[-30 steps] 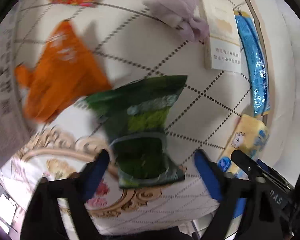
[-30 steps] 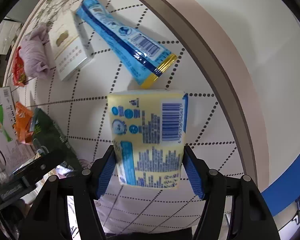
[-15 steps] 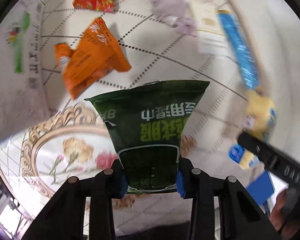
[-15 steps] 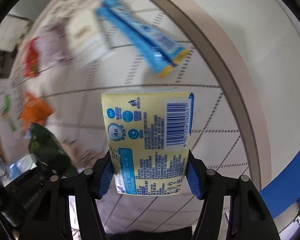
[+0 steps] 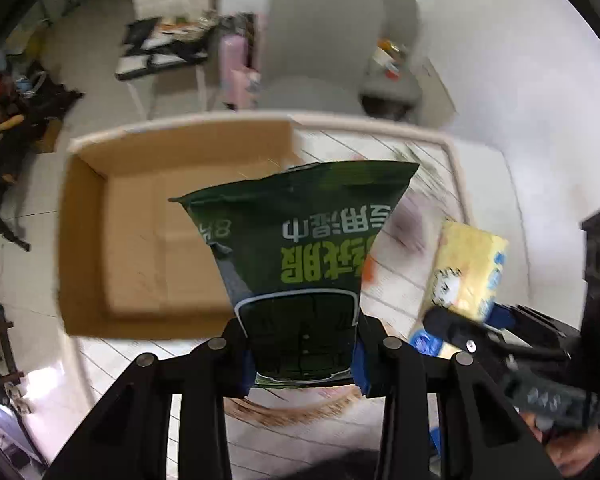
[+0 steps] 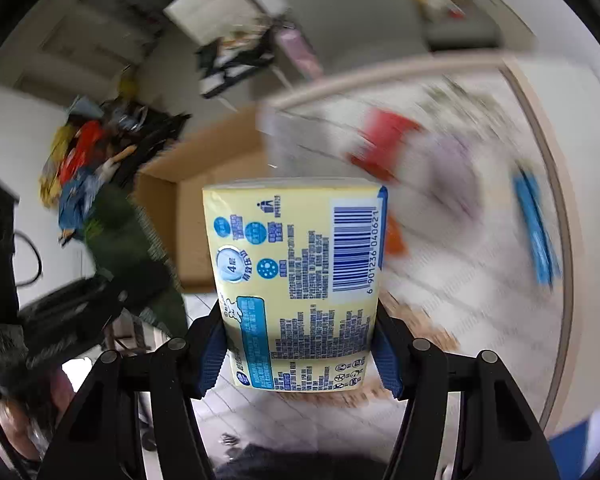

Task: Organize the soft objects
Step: 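Carry both packs over the box and open both tools to drop them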

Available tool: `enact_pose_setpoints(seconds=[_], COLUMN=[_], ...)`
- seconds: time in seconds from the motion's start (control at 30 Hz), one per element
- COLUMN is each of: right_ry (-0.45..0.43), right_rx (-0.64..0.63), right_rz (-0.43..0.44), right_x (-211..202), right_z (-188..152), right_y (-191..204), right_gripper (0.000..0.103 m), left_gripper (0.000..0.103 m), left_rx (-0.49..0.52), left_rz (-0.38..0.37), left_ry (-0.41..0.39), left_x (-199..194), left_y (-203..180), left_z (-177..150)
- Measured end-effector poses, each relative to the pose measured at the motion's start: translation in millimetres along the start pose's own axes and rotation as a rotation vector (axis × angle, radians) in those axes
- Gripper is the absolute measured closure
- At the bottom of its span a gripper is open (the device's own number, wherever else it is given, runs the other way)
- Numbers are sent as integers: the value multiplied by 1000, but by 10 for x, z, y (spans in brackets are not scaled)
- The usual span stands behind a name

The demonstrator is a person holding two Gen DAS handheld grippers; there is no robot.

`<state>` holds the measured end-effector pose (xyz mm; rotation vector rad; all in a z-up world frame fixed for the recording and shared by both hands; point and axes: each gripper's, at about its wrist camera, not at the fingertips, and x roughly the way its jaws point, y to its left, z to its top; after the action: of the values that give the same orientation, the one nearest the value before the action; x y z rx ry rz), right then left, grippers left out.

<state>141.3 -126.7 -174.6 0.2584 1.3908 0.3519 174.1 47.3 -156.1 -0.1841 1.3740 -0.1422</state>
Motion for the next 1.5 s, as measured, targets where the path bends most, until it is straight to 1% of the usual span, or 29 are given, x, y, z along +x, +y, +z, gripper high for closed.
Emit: enact_pose_setpoints(seconds=[0.07, 0.13, 0.17, 0.23, 0.3, 0.33, 0.37, 0.43, 0.47, 0.53, 0.63, 0.7, 0.77, 0.87, 0.9, 0.97, 1.0, 1.03, 1.07, 1.1, 1.13, 1.17, 1.2, 1.23, 1.3, 1.37, 1.4, 1.47, 1.5], right_ry=[3, 42, 49, 80, 111, 132, 142, 172, 187, 243, 248, 249, 250, 249, 258, 271, 260, 257, 259, 258, 250, 244, 243, 246, 252, 253, 249, 240, 236], right_rx=[-33, -66, -76, -103, -98, -90, -86, -82, -80, -83, -93, -82, -74, -80, -82, -85, -79, -77, -77, -78, -86, -93, -95, -97, -90, -89, -86, -69, -53], right_rz=[-9, 0, -11, -59, -86, -99, -107, -132, -131, -107, -167, -179, -192, -222, -224, -225, -217, -208, -204, -210, -219, -237, -247, -259, -268, -277, -286, -284, -269], right_x=[157, 474, 559, 930, 1166, 1360, 1465, 1739, 1856, 2138, 2333, 2409, 2475, 2576, 2620, 2690, 2685, 2679, 2690, 2677, 2652, 2624, 2612, 2589, 2553, 2468, 2426, 2375, 2334], right_z=[217, 481, 547, 770, 891, 970, 1000, 1091, 1130, 1198, 1261, 1282, 1321, 1384, 1405, 1449, 1467, 1463, 1463, 1460, 1449, 1435, 1416, 1398, 1350, 1254, 1216, 1137, 1089], right_y=[268, 632, 741, 979, 1091, 1131, 1127, 1115, 1077, 1048, 1040, 1017, 1000, 987, 977, 946, 960, 980, 984, 996, 1036, 1070, 1079, 1095, 1099, 1043, 1040, 1047, 1035], right_gripper=[38, 38, 38, 38, 38, 38, 38, 38, 38, 38, 38, 38, 38, 37, 37, 34, 32, 27, 22, 21, 17, 14, 14, 14, 13, 9, 8, 7, 7], left_gripper=[69, 69, 69, 69, 69, 69, 69, 69, 69, 69, 69, 69, 69, 69, 68, 68, 65, 62, 62, 58, 46, 40, 33, 26, 18, 16, 11, 10, 10], left_rx=[-29, -49, -69, -89, -119, -128, -135, -118, -108, -97, -83, -78, -72, -43, -37, -36, -37, -45, -50, -51, -49, -45, -41, -39, -35, -41, -42, -50, -43], left_rz=[-9, -24, -31, -62, -88, -96, -97, -102, -103, -118, -153, -162, -172, -160, -132, -80, -75, -85, -84, -77, -77, -76, -65, -49, -29, -6, 1, 22, 31], left_ry=[9, 44, 63, 112, 163, 187, 216, 265, 291, 328, 374, 382, 389, 400, 410, 428, 440, 448, 446, 436, 427, 416, 405, 392, 377, 355, 345, 313, 300], left_x=[39, 176, 278, 446, 663, 789, 955, 1145, 1283, 1478, 1709, 1779, 1877, 1984, 2018, 2095, 2109, 2104, 2085, 2035, 2005, 1959, 1909, 1853, 1763, 1650, 1585, 1460, 1413], left_y=[292, 544, 721, 987, 1253, 1333, 1417, 1474, 1519, 1571, 1579, 1554, 1511, 1471, 1483, 1492, 1487, 1489, 1499, 1500, 1508, 1520, 1529, 1543, 1605, 1675, 1719, 1784, 1806], left_z=[205, 366, 465, 624, 750, 813, 874, 924, 948, 1017, 1045, 1051, 1129, 1205, 1215, 1256, 1256, 1252, 1247, 1240, 1233, 1221, 1208, 1187, 1126, 1030, 978, 893, 851])
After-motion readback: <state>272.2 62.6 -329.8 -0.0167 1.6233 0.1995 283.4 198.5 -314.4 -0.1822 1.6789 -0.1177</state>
